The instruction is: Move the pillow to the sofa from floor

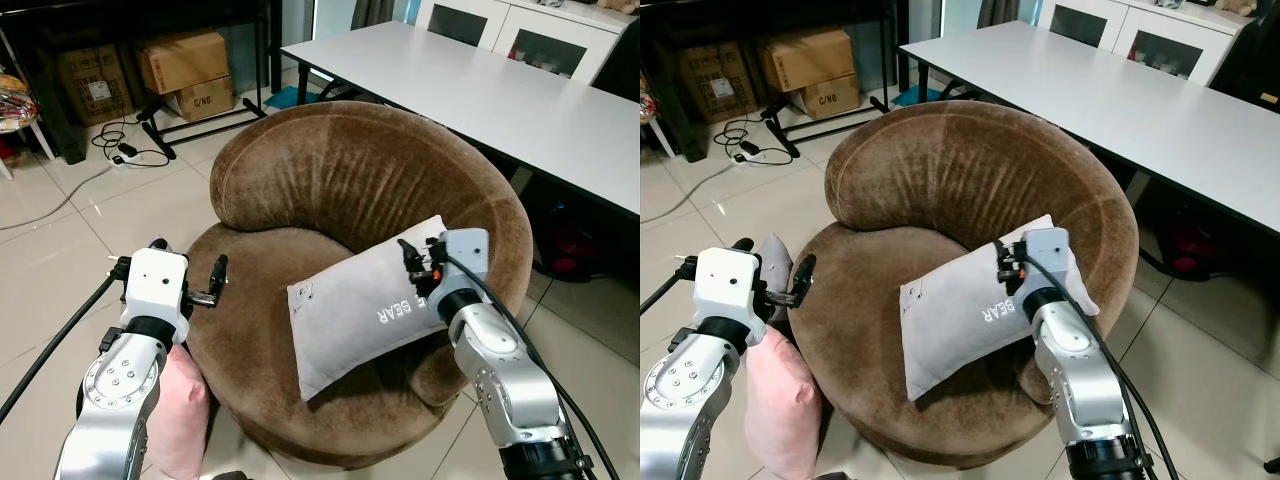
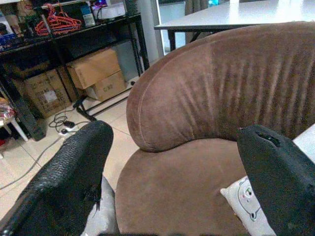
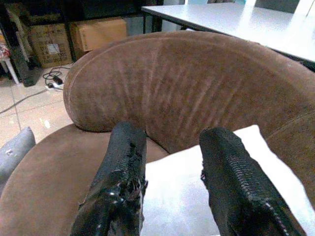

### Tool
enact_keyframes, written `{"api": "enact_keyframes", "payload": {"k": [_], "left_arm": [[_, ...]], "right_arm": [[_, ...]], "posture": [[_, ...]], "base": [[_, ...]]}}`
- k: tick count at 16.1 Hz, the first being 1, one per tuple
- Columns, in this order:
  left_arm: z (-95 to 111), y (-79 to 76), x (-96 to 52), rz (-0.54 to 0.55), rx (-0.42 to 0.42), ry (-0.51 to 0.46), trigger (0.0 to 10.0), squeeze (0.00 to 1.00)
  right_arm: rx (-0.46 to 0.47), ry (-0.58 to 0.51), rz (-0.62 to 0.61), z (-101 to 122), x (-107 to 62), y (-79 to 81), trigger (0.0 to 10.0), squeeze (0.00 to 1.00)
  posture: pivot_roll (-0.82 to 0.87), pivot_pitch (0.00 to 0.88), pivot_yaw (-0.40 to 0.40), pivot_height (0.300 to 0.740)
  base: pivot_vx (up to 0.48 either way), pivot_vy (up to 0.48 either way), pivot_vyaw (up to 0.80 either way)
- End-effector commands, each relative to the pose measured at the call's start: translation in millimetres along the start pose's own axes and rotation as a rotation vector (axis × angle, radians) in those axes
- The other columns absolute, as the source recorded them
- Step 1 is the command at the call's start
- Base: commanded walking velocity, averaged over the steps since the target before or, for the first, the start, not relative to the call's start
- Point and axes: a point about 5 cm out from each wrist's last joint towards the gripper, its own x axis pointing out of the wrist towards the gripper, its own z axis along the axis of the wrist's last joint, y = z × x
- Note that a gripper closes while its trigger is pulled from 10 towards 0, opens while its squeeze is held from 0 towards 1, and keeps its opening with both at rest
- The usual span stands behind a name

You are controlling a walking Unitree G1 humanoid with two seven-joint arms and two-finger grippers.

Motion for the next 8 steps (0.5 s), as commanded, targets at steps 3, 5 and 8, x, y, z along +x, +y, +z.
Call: {"api": "enact_keyframes", "payload": {"k": [3,5,8], "left_arm": [[2.2,-0.4,0.5,0.01,0.01,-0.01,10.0,0.0],[1.9,0.8,-1.0,0.02,0.014,-0.012,10.0,0.0],[1.5,0.8,-2.4,0.028,0.01,-0.012,10.0,0.0]], "right_arm": [[-0.04,0.013,-0.03,5.4,-2.1,-5.1,10.0,0.0],[-0.057,0.018,-0.027,6.8,-0.3,-5.3,10.0,0.0],[-0.072,0.037,-0.026,6.1,0.8,-4.5,10.0,0.0]], "posture": [[-0.02,0.0,-0.063,0.74],[-0.02,0.0,-0.063,0.74],[-0.01,0.0,-0.075,0.74]], "base": [[-0.254,0.0,0.0],[0.0,0.0,0.0],[0.0,0.0,0.0]]}}
